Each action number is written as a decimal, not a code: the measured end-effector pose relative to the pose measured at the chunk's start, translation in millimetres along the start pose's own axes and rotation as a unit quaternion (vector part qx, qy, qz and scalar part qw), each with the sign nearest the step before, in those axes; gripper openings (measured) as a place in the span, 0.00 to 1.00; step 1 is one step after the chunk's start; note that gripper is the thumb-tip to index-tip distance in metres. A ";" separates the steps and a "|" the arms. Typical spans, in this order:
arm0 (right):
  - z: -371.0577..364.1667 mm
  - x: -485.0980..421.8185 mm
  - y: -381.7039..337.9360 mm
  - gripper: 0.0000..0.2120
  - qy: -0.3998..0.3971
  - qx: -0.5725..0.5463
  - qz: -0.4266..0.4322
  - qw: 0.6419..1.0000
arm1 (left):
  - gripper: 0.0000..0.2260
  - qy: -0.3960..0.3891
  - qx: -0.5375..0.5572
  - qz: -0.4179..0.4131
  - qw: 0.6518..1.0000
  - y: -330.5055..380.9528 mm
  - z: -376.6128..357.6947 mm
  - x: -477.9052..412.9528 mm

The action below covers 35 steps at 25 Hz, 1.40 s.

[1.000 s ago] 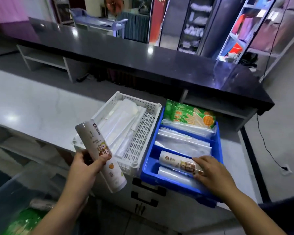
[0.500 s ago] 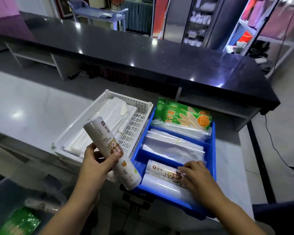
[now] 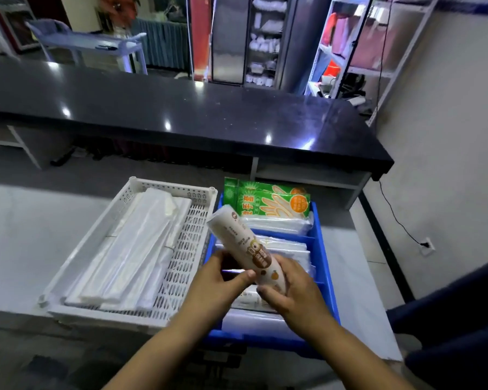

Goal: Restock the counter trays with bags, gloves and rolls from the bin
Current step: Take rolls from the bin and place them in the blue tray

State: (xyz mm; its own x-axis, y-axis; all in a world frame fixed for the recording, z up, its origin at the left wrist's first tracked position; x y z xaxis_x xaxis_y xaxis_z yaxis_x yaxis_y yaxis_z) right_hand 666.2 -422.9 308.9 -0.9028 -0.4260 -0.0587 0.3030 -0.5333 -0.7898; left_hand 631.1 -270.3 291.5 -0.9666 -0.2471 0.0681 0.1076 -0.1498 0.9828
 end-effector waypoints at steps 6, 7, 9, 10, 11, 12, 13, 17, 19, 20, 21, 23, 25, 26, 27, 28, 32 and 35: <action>61.3 25.9 61.6 0.25 0.141 0.086 -0.069 0.984 | 0.12 -0.180 -0.569 -0.002 0.803 -32.3 -24.8 8.0; 60.8 28.0 65.9 0.25 0.144 0.073 -0.074 0.984 | 0.12 -0.195 -0.583 0.004 0.789 -36.4 -30.6 8.1; 53.7 28.7 70.9 0.25 0.142 0.037 -0.081 0.986 | 0.12 -0.203 -0.587 0.003 0.784 -40.8 -37.6 8.1; 49.5 28.4 72.2 0.25 0.144 0.023 -0.084 0.986 | 0.12 -0.198 -0.575 0.005 0.794 -41.9 -36.9 8.5; 46.7 28.1 72.9 0.25 0.147 0.016 -0.085 0.985 | 0.12 -0.187 -0.555 0.007 0.810 -41.5 -34.1 9.0; 45.9 27.7 72.6 0.25 0.152 0.013 -0.084 0.985 | 0.13 -0.171 -0.529 0.010 0.831 -39.8 -29.7 9.4; 46.1 27.5 72.6 0.25 0.158 0.009 -0.084 0.984 | 0.17 -0.151 -0.497 0.010 0.854 -36.6 -24.7 9.4; 48.8 29.9 80.1 0.24 0.174 -0.031 -0.101 0.979 | 0.29 -0.118 -0.438 -0.074 0.888 -17.3 -25.8 8.3; 47.1 29.4 80.8 0.24 0.169 -0.043 -0.106 0.979 | 0.27 -0.125 -0.454 -0.146 0.870 -3.1 -29.4 9.5; 45.9 29.0 80.8 0.24 0.164 -0.044 -0.106 0.980 | 0.24 -0.133 -0.467 -0.185 0.855 3.5 -29.8 10.1; 44.6 28.8 81.0 0.25 0.158 -0.051 -0.107 0.980 | 0.23 -0.142 -0.470 -0.220 0.843 8.3 -28.6 10.3; 43.3 28.4 81.7 0.24 0.149 -0.084 -0.112 0.979 | 0.22 -0.166 -0.403 -0.236 0.869 14.9 -17.3 10.1; 43.7 27.7 82.8 0.24 0.146 -0.119 -0.115 0.975 | 0.22 -0.174 -0.263 -0.189 0.930 21.0 4.7 7.7; 44.6 27.6 83.5 0.23 0.144 -0.130 -0.115 0.974 | 0.23 -0.163 -0.210 -0.171 0.949 24.2 19.6 5.6; 45.5 27.2 83.6 0.23 0.139 -0.139 -0.114 0.974 | 0.23 -0.138 -0.172 -0.154 0.963 27.1 38.4 3.3; 46.4 26.5 83.7 0.24 0.132 -0.144 -0.114 0.974 | 0.21 -0.108 -0.135 -0.134 0.976 28.5 59.6 0.2; 46.7 24.1 79.0 0.21 0.054 -0.086 -0.101 0.990 | 0.14 0.065 0.084 -0.112 0.988 33.3 150.8 -7.5; 40.1 22.2 70.8 0.21 -0.044 0.090 -0.063 0.993 | 0.14 0.161 0.123 -0.127 0.971 35.8 187.4 -6.7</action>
State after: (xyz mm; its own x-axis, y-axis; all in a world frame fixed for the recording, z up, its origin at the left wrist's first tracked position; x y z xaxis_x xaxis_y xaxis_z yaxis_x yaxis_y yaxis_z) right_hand 679.8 -499.4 276.2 -0.9092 -0.4057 0.0937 0.2458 -0.7047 -0.6655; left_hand 597.8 -94.6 358.3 -0.8273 -0.5248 -0.2002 -0.2217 -0.0225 0.9749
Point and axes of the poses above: each hand's wrist, its own x-axis away from the middle knuckle, its own z-axis out of the back of the hand, y = z × x, the point moved 9 cm from there along -x, towards the middle knuckle, and after that the axes turned 3 degrees about -z, right-handed, at the moved point
